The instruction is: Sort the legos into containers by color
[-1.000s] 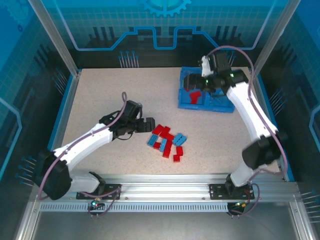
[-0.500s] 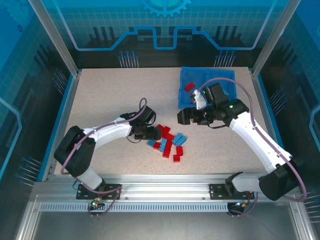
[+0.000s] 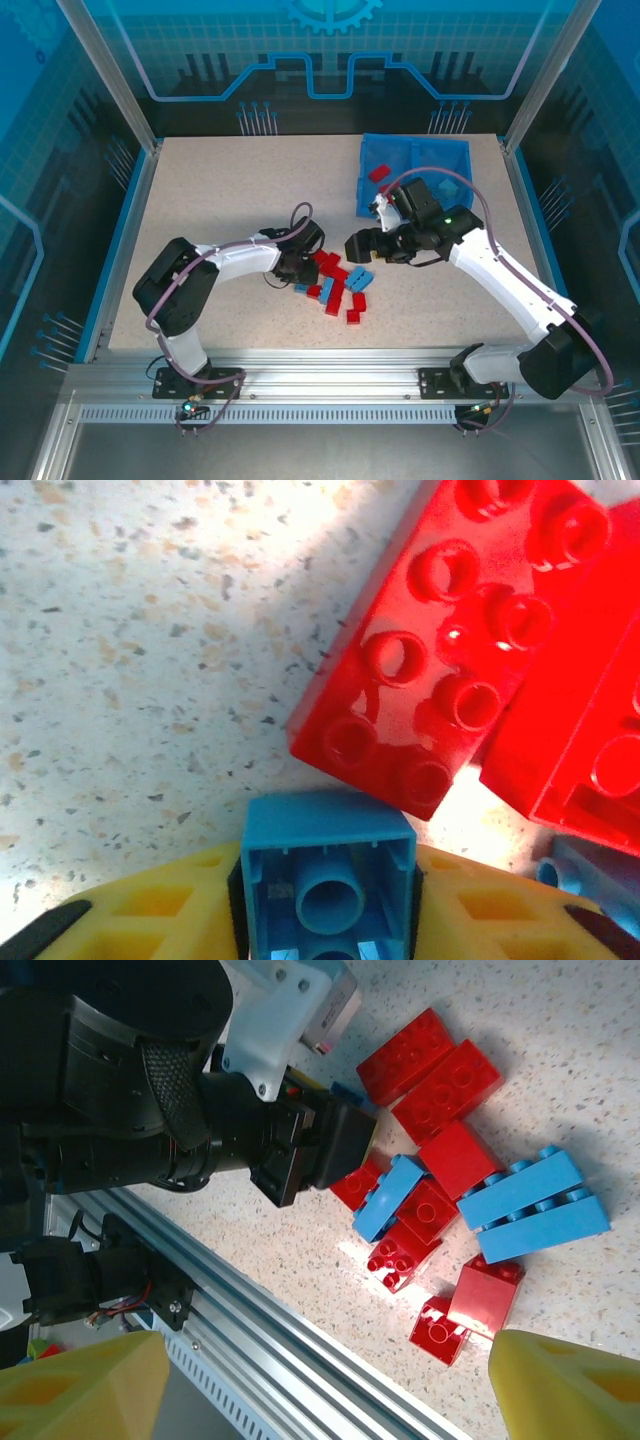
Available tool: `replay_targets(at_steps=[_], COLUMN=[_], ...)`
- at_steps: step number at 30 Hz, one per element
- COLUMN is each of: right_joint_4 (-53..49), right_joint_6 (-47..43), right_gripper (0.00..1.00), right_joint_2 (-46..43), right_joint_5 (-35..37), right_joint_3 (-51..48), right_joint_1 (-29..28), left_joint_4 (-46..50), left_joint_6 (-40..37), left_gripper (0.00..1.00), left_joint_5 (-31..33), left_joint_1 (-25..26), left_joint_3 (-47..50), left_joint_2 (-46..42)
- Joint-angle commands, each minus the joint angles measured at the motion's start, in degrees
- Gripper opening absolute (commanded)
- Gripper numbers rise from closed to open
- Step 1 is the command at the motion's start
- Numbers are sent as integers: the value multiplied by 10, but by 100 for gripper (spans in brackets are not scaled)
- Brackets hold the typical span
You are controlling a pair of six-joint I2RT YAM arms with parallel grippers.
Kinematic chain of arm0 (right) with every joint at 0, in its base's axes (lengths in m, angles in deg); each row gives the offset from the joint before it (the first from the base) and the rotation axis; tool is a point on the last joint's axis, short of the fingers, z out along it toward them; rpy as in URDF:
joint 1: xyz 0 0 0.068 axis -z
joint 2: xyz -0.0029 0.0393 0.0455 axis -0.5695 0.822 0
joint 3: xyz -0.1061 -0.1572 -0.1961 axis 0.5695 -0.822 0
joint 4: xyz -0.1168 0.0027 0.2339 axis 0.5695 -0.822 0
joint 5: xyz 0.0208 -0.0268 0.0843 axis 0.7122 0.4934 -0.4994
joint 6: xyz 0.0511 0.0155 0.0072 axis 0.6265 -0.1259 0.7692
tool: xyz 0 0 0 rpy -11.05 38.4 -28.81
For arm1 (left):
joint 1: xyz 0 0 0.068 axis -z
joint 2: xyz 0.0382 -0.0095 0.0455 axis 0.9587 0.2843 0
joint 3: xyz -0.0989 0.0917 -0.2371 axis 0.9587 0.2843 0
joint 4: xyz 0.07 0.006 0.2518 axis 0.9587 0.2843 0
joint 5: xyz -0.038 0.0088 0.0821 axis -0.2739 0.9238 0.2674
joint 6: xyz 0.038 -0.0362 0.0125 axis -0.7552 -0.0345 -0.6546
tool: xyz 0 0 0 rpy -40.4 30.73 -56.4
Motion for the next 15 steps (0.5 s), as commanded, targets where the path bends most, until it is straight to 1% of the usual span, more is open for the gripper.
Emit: replay_targets(at_steps=[1,5,7,9,12,15], right_joint_4=[6,14,19,23,25,25], right_joint_6=[7,22,31,40,58,93], right_gripper=[84,84,84,84,84,84], right_joint_2=[10,5,-6,-19,-51,-93], right_joint_5=[-23,-7,6,28,72,152], right_joint_3=[6,10,14,20,25,21], right_joint_1=[-11,-10,-11,-9,3,25], left_joint_4=[-1,-12,-9,1,19,4], left_joint_6=[5,15,18,16,12,6], left_gripper=[35,25,21,20,19,19], left_joint_5=[43,47,49,48,32,14], left_joint_1=[2,2,1,2,4,19], left_joint_3=[5,18,18,7,-30,-81], left_joint_2=[1,-39,-69,-104,-154,-179])
